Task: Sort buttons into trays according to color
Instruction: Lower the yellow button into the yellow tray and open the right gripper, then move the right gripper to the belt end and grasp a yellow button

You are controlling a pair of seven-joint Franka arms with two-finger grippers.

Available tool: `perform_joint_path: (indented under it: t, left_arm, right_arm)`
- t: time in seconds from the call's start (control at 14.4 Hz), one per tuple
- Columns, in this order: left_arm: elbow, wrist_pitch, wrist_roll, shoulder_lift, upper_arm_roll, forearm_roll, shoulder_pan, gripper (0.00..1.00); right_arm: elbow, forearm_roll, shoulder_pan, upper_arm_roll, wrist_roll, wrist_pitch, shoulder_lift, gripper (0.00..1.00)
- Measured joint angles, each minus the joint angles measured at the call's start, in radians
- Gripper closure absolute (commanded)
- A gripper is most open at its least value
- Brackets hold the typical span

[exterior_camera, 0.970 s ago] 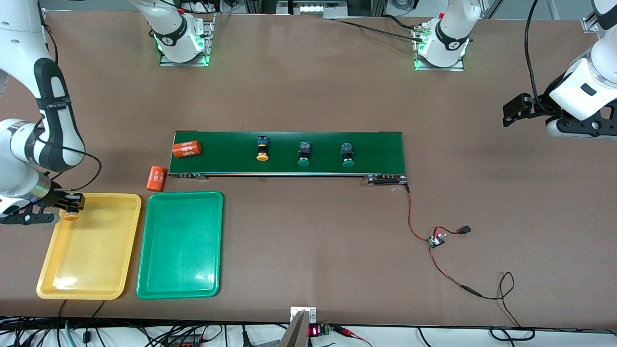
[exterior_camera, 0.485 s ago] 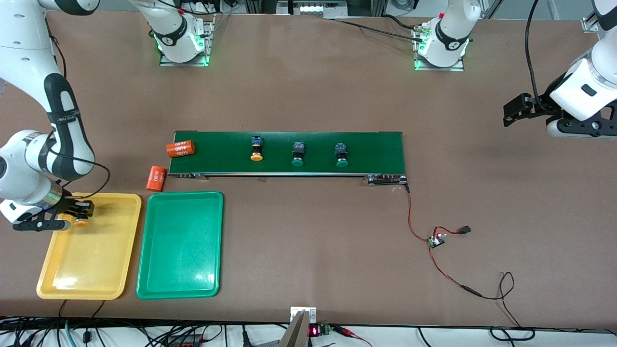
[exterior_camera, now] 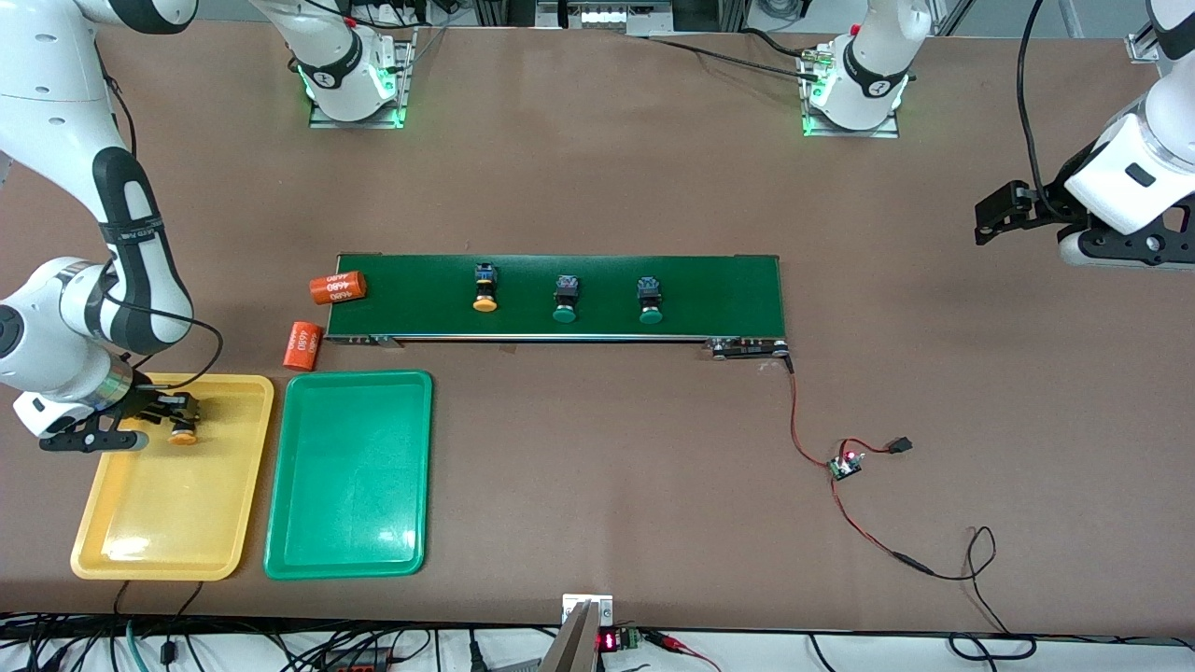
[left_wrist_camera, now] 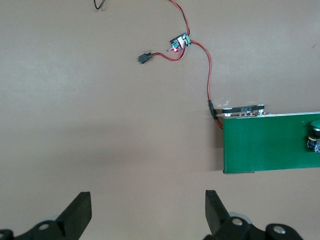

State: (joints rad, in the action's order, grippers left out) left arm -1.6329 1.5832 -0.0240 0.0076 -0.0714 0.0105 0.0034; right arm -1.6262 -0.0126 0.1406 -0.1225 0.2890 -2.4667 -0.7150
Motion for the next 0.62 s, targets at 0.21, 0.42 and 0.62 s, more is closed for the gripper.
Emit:
perform_joint_path:
  t: [0.21, 0.42, 0.62]
  left_arm:
    - [0.0, 0.0, 0.0, 0.0, 0.0, 0.0, 0.0, 0.0]
    - [-0.001, 0.0, 0.0, 0.0, 0.0, 0.0, 0.0, 0.0]
    - [-0.001, 0.0, 0.0, 0.0, 0.0, 0.0, 0.0, 0.0]
  right_arm:
    - [-0.003, -0.021, -0.001, 0.037, -0.027, 0.059, 0.037, 0.0]
    - [-0.049, -0.024, -0.009, 0.113, -0.189, 0.259, 0.168, 0.0]
    - [-0.173, -0.035, -0.033, 0.18, -0.346, 0.351, 0.334, 0.0]
